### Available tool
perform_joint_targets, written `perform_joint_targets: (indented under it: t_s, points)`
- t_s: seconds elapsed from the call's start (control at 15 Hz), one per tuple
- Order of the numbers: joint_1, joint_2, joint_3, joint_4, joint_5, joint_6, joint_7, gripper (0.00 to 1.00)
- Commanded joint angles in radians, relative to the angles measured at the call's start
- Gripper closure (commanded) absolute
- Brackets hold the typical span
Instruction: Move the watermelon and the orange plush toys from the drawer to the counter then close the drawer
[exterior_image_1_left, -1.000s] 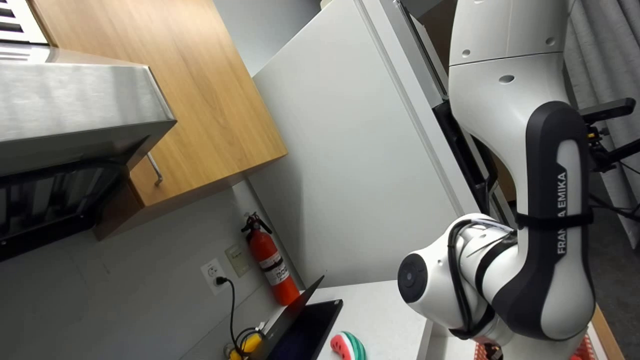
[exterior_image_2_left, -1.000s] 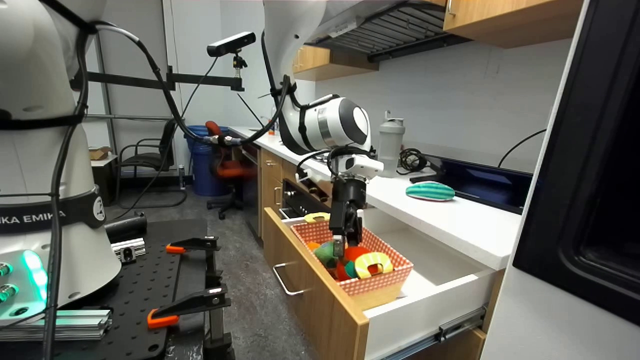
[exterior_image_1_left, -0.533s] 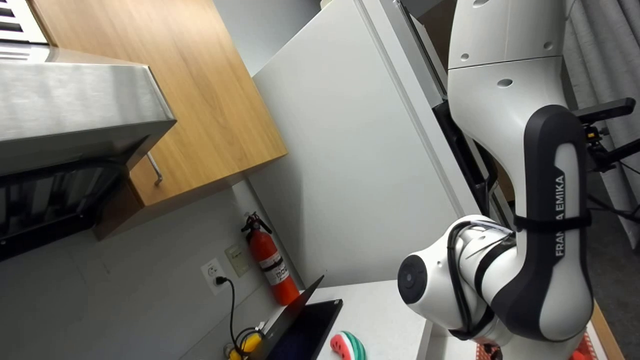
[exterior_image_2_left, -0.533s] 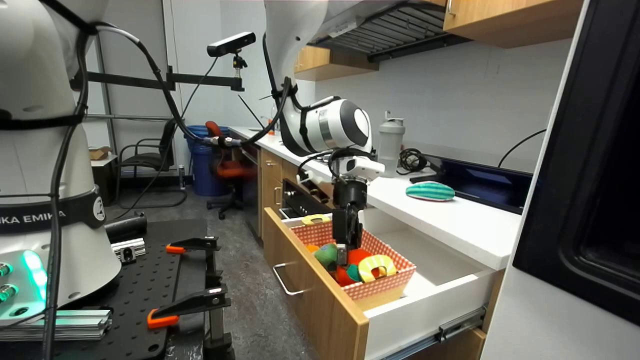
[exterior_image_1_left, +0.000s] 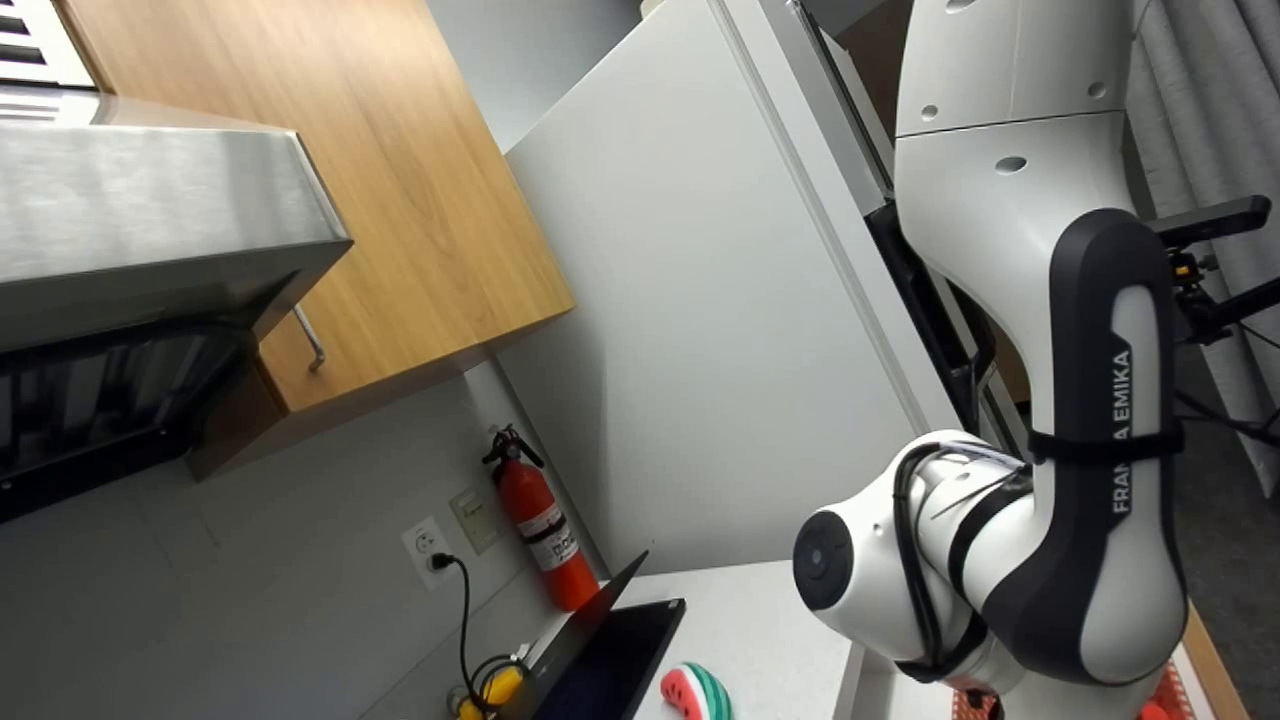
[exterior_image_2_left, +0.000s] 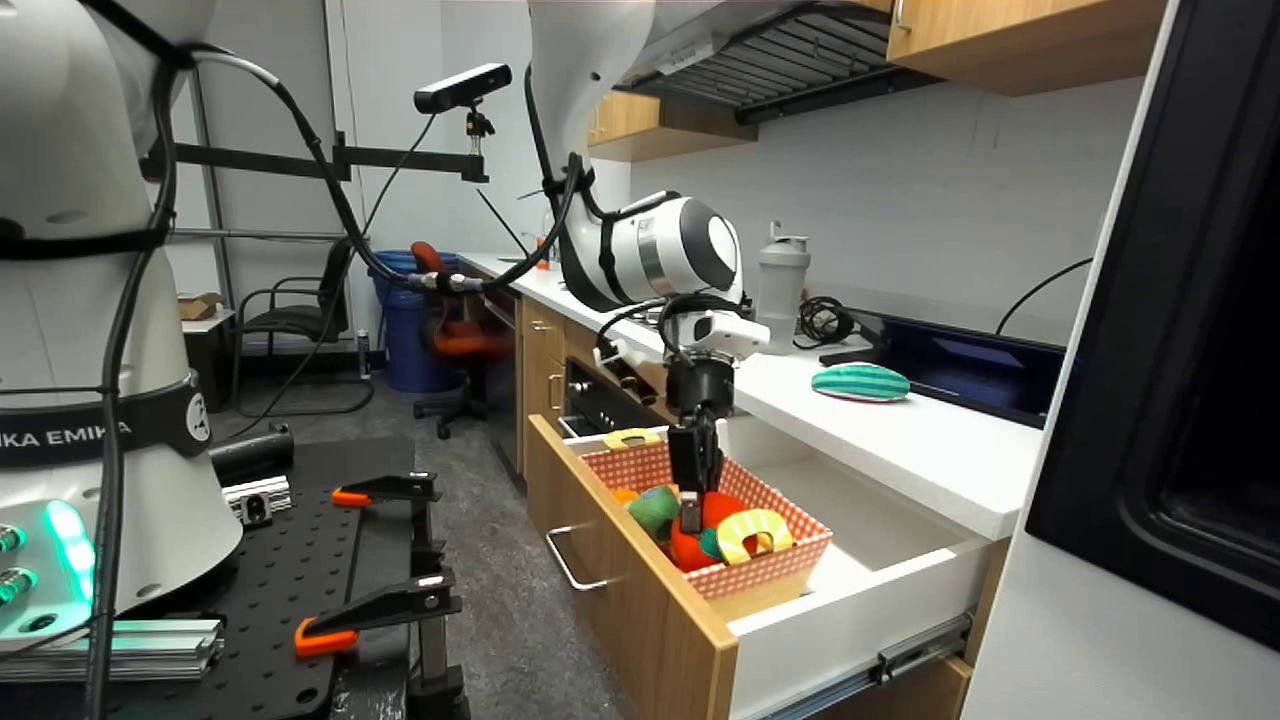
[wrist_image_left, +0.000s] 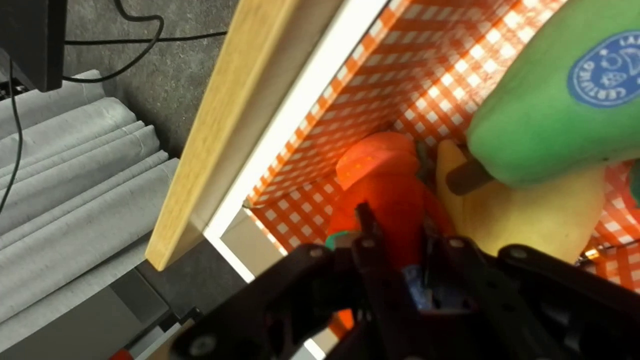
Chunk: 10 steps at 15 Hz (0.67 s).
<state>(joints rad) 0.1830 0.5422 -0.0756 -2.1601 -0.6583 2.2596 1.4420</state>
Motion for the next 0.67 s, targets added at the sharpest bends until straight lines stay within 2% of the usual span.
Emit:
perform_joint_targets:
  t_s: [0.0,0.33,0.6]
  points:
    - [0.019,-0.05,0.01,-0.005,-0.007,0.002,-0.053,0.97]
    - [0.046,-0.154,0.039,-0.01,-0.03,-0.021,-0.153,0.96]
    - [0.057,-0.202,0.046,0.017,-0.112,-0.035,-0.205,0.96]
